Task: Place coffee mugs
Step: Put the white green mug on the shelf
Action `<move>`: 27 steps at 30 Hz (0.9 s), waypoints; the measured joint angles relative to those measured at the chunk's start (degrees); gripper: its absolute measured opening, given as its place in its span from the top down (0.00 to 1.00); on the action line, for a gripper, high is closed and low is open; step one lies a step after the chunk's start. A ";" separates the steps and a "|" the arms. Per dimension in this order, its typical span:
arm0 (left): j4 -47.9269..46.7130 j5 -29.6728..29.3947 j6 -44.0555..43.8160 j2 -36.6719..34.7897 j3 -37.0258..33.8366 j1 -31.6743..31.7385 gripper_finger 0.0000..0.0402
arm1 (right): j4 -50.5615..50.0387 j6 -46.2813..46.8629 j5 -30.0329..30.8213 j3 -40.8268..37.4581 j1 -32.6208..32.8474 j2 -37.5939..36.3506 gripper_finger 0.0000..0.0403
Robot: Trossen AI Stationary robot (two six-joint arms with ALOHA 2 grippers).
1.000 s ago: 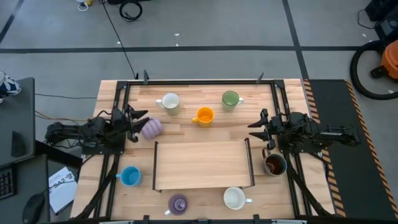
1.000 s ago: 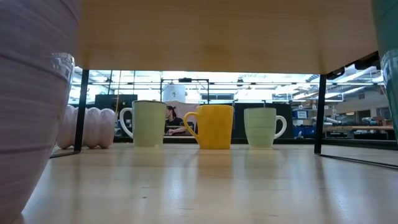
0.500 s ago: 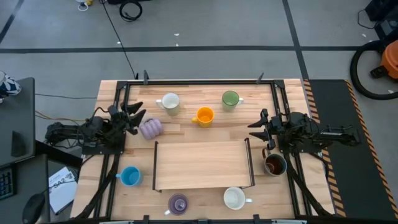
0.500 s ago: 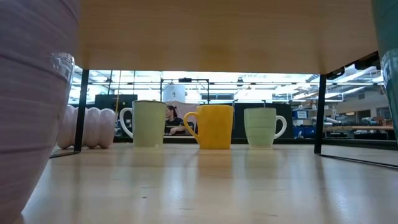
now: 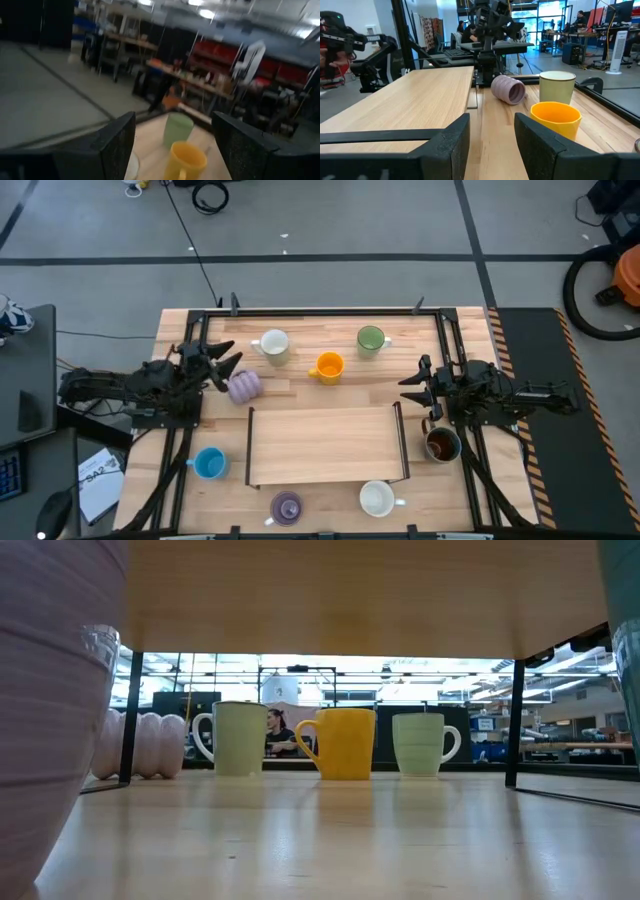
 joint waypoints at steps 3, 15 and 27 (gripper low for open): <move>-10.09 -0.03 -2.89 3.18 5.32 0.00 0.33 | 0.00 0.00 0.00 0.00 0.00 -0.02 0.60; -25.61 -0.30 -5.73 13.81 19.16 3.27 0.33 | 0.02 0.00 0.00 0.02 0.00 0.00 0.60; -27.45 24.66 6.72 23.87 23.31 27.05 0.33 | 0.02 0.00 0.00 0.00 0.00 0.00 0.60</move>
